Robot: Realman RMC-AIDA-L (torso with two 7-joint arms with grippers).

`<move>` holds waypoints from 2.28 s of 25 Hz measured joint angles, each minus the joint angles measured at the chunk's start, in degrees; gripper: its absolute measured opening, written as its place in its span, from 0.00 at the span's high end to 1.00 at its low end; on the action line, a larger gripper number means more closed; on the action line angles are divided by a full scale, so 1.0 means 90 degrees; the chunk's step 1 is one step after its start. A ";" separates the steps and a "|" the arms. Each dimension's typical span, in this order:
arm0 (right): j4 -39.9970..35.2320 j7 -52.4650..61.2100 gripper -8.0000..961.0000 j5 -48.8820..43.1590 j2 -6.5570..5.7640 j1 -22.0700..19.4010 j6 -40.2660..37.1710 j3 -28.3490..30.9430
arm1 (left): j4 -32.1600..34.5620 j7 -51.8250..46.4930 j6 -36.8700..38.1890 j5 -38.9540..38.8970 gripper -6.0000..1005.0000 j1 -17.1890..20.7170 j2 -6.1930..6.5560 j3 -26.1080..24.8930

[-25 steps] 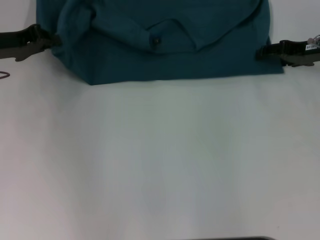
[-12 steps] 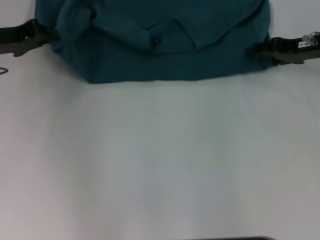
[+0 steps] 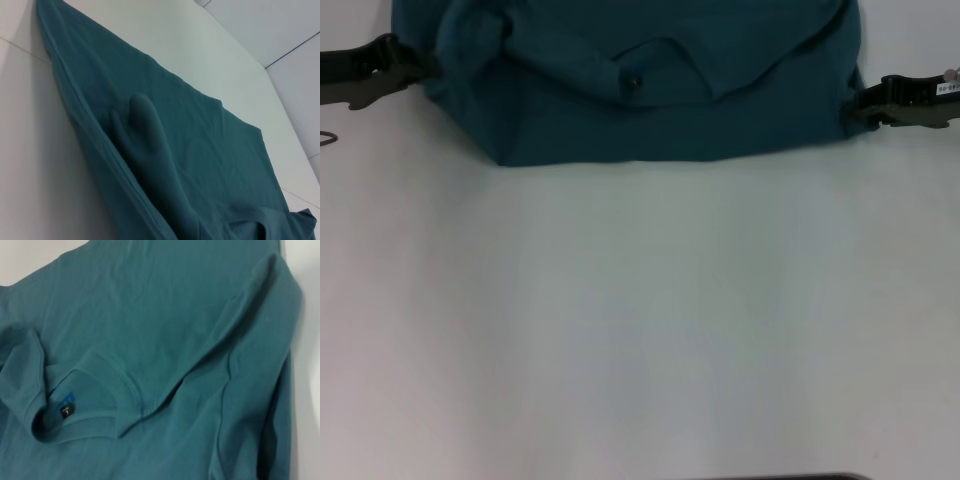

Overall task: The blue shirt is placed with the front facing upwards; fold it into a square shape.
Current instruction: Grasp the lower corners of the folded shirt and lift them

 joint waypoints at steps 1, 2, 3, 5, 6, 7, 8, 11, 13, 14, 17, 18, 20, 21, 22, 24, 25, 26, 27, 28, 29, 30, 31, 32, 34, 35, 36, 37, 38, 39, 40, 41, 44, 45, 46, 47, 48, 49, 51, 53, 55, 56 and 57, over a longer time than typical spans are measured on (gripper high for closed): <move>-0.0001 0.0000 0.51 -0.0002 -0.0019 -0.0001 -0.0005 0.0000 | -0.0001 -0.0003 0.0020 -0.0001 0.98 0.0005 0.0009 0.0002; -0.0002 0.0002 0.56 -0.0005 -0.0038 -0.0003 -0.0013 0.0000 | -0.0001 -0.0006 0.0045 -0.0002 0.97 0.0010 0.0016 0.0001; -0.0002 0.0004 0.60 -0.0007 -0.0058 -0.0007 -0.0020 0.0000 | -0.0003 -0.0008 0.0080 -0.0002 0.97 0.0015 0.0028 -0.0003; -0.0002 0.0008 0.64 -0.0007 -0.0090 -0.0008 -0.0029 0.0000 | -0.0025 -0.0019 0.0139 -0.0004 0.97 0.0032 0.0049 -0.0003; -0.0002 0.0012 0.66 -0.0007 -0.0110 -0.0008 -0.0034 0.0000 | -0.0045 -0.0030 0.0163 -0.0004 0.97 0.0046 0.0058 0.0005; -0.0002 0.0015 0.68 -0.0007 -0.0127 -0.0009 -0.0047 0.0001 | -0.0068 -0.0040 0.0188 -0.0004 0.97 0.0059 0.0071 0.0014; -0.0002 0.0016 0.71 -0.0007 -0.0140 -0.0009 -0.0064 0.0000 | -0.0083 -0.0050 0.0223 0.0003 0.97 0.0073 0.0082 0.0022; -0.0013 0.0018 0.77 -0.0007 -0.0190 -0.0009 -0.0154 0.0000 | -0.0056 -0.0063 0.0342 0.0039 0.97 0.0087 0.0169 0.0055; -0.0014 0.0019 0.81 -0.0006 -0.0233 -0.0007 -0.0241 0.0001 | -0.0026 -0.0066 0.0442 0.0069 0.97 0.0088 0.0226 0.0092; -0.0014 0.0020 0.84 -0.0006 -0.0251 -0.0002 -0.0306 0.0000 | -0.0023 -0.0074 0.0504 0.0099 0.97 0.0090 0.0242 0.0113; -0.0014 0.0021 0.93 -0.0005 -0.0305 0.0004 -0.0607 0.0001 | -0.0056 -0.0167 0.0749 0.0336 0.97 0.0095 0.0288 0.0155; -0.0015 0.0020 0.93 -0.0004 -0.0316 0.0000 -0.0729 0.0001 | -0.0070 -0.0206 0.0851 0.0428 0.97 0.0095 0.0306 0.0157; -0.0017 0.0001 0.93 -0.0016 -0.0329 -0.0022 -0.1026 0.0001 | -0.0075 -0.0246 0.1029 0.0521 0.97 0.0106 0.0340 0.0158; -0.0044 -0.0009 0.93 -0.0055 -0.0333 -0.0038 -0.1195 0.0000 | -0.0076 -0.0253 0.1129 0.0543 0.97 0.0120 0.0364 0.0158; -0.0078 -0.0019 0.93 -0.0103 -0.0336 -0.0055 -0.1351 -0.0002 | -0.0076 -0.0256 0.1232 0.0559 0.97 0.0137 0.0387 0.0158; -0.0183 -0.0022 0.93 -0.0244 -0.0332 -0.0090 -0.1662 -0.0006 | -0.0104 -0.0257 0.1537 0.0565 0.97 0.0187 0.0455 0.0158; -0.0241 -0.0024 0.93 -0.0305 -0.0319 -0.0109 -0.1811 -0.0009 | -0.0121 -0.0256 0.1629 0.0565 0.97 0.0209 0.0468 0.0158; -0.0331 -0.0027 0.93 -0.0389 -0.0300 -0.0139 -0.1983 -0.0012 | -0.0177 -0.0255 0.1836 0.0568 0.97 0.0266 0.0493 0.0158; -0.0417 -0.0030 0.93 -0.0465 -0.0279 -0.0168 -0.2132 -0.0015 | -0.0228 -0.0253 0.1983 0.0581 0.97 0.0321 0.0505 0.0158; -0.0495 -0.0034 0.93 -0.0538 -0.0263 -0.0199 -0.2269 -0.0023 | -0.0287 -0.0254 0.2124 0.0616 0.97 0.0375 0.0509 0.0158; -0.0540 -0.0037 0.93 -0.0604 -0.0250 -0.0219 -0.2380 -0.0035 | -0.0367 -0.0259 0.2301 0.0686 0.97 0.0442 0.0514 0.0158; -0.0573 -0.0042 0.93 -0.0664 -0.0241 -0.0235 -0.2474 -0.0050 | -0.0420 -0.0270 0.2434 0.0764 0.97 0.0501 0.0514 0.0158; -0.0590 -0.0055 0.93 -0.0719 -0.0235 -0.0257 -0.2557 -0.0081 | -0.0465 -0.0279 0.2537 0.0855 0.97 0.0555 0.0514 0.0158; -0.0594 -0.0074 0.93 -0.0752 -0.0231 -0.0275 -0.2623 -0.0105 | -0.0507 -0.0286 0.2641 0.0948 0.97 0.0617 0.0514 0.0158; -0.0595 -0.0145 0.93 -0.0772 -0.0226 -0.0318 -0.2788 -0.0150 | -0.0582 -0.0280 0.2838 0.1109 0.97 0.0747 0.0496 0.0158; -0.0596 -0.0179 0.93 -0.0774 -0.0226 -0.0339 -0.2868 -0.0164 | -0.0610 -0.0269 0.2906 0.1157 0.97 0.0793 0.0486 0.0157; -0.0596 -0.0195 0.93 -0.0776 -0.0226 -0.0360 -0.2934 -0.0176 | -0.0628 -0.0248 0.2964 0.1188 0.97 0.0839 0.0477 0.0158; -0.0598 -0.0215 0.93 -0.0776 -0.0226 -0.0389 -0.3006 -0.0187 | -0.0652 -0.0208 0.3052 0.1218 0.97 0.0897 0.0471 0.0158; -0.0597 -0.0236 0.93 -0.0777 -0.0226 -0.0418 -0.3074 -0.0199 | -0.0661 -0.0180 0.3112 0.1226 0.97 0.0932 0.0471 0.0157; -0.0598 -0.0277 0.93 -0.0778 -0.0225 -0.0462 -0.3167 -0.0204 | -0.0663 -0.0136 0.3208 0.1227 0.97 0.0989 0.0476 0.0158; -0.0598 -0.0319 0.93 -0.0779 -0.0219 -0.0501 -0.3250 -0.0206 | -0.0670 -0.0100 0.3297 0.1232 0.97 0.1033 0.0486 0.0158; -0.0598 -0.0349 0.93 -0.0780 -0.0211 -0.0543 -0.3314 -0.0207 | -0.0678 -0.0076 0.3365 0.1259 0.98 0.1072 0.0497 0.0152; -0.0601 -0.0450 0.93 -0.0781 -0.0199 -0.0712 -0.3524 -0.0227 | -0.0822 0.0009 0.3717 0.1440 0.98 0.1257 0.0515 0.0085; -0.0626 -0.0468 0.93 -0.0783 -0.0198 -0.0776 -0.3592 -0.0233 | -0.0866 0.0026 0.3812 0.1481 0.98 0.1296 0.0517 0.0080; -0.0657 -0.0480 0.93 -0.0786 -0.0197 -0.0822 -0.3640 -0.0236 | -0.0920 0.0045 0.3925 0.1530 0.98 0.1346 0.0519 0.0077; -0.0719 -0.0495 0.93 -0.0807 -0.0191 -0.0894 -0.3722 -0.0243 | -0.0989 0.0062 0.4053 0.1620 0.98 0.1388 0.0521 0.0071; -0.0782 -0.0504 0.93 -0.0837 -0.0185 -0.0957 -0.3805 -0.0248 | -0.1058 0.0073 0.4162 0.1709 0.97 0.1429 0.0523 0.0065; -0.0841 -0.0512 0.93 -0.0872 -0.0179 -0.1009 -0.3888 -0.0253 | -0.1132 0.0076 0.4269 0.1791 0.97 0.1472 0.0518 0.0063; -0.0962 -0.0525 0.93 -0.0974 -0.0160 -0.1111 -0.4080 -0.0254 | -0.1244 0.0082 0.4481 0.1941 0.97 0.1555 0.0494 0.0055; -0.1074 -0.0531 0.93 -0.1092 -0.0130 -0.1190 -0.4253 -0.0254 | -0.1308 0.0112 0.4662 0.2026 0.97 0.1628 0.0469 0.0042; -0.1158 -0.0537 0.93 -0.1247 -0.0097 -0.1244 -0.4430 -0.0243 | -0.1333 0.0149 0.4816 0.2151 0.97 0.1686 0.0451 0.0050; -0.1175 -0.0539 0.93 -0.1310 -0.0087 -0.1262 -0.4502 -0.0229 | -0.1321 0.0166 0.4888 0.2289 0.97 0.1706 0.0444 0.0071; -0.1178 -0.0537 0.93 -0.1379 -0.0082 -0.1279 -0.4576 -0.0212 | -0.1300 0.0172 0.4908 0.2373 0.97 0.1709 0.0443 0.0085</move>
